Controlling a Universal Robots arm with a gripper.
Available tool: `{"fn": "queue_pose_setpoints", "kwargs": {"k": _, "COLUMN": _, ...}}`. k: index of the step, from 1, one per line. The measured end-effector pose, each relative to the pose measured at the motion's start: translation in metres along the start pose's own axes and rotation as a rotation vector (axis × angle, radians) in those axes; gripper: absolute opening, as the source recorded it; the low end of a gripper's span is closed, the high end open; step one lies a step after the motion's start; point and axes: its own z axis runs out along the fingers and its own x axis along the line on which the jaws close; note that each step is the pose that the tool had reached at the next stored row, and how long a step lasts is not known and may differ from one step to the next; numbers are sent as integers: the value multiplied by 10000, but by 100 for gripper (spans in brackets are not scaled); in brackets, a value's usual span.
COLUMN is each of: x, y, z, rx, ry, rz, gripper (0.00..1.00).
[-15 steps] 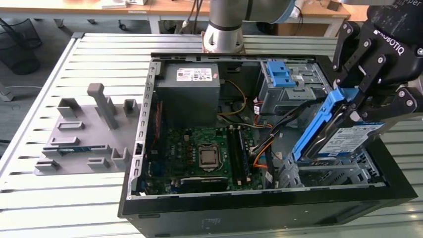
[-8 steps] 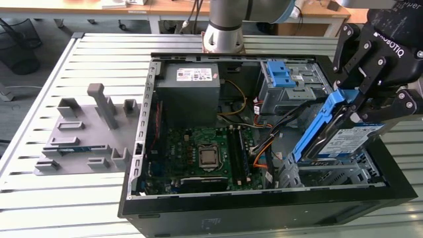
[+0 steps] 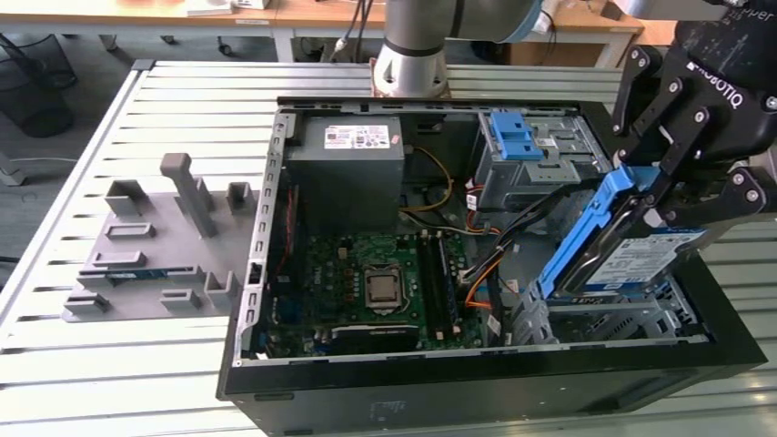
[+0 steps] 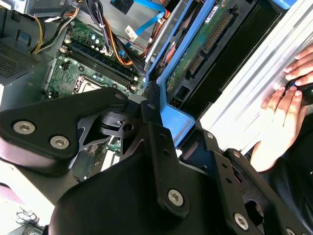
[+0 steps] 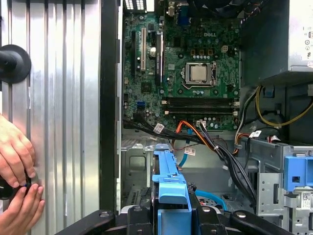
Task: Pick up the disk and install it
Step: 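Insert the disk into the insertion slot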
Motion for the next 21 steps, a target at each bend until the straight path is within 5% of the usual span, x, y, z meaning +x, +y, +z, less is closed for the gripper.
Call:
{"fn": "queue_pose_setpoints", "kwargs": {"k": 9, "x": 3, "y": -3, "z": 17, "rx": 0, "ry": 2, "rz": 0, "gripper": 36}}
{"fn": "queue_pose_setpoints", "kwargs": {"k": 10, "x": 4, "y": -3, "z": 107, "rx": 0, "ry": 3, "rz": 0, "gripper": 36}}
{"fn": "queue_pose_setpoints", "kwargs": {"k": 21, "x": 4, "y": -3, "z": 141, "rx": 0, "ry": 3, "rz": 0, "gripper": 36}}
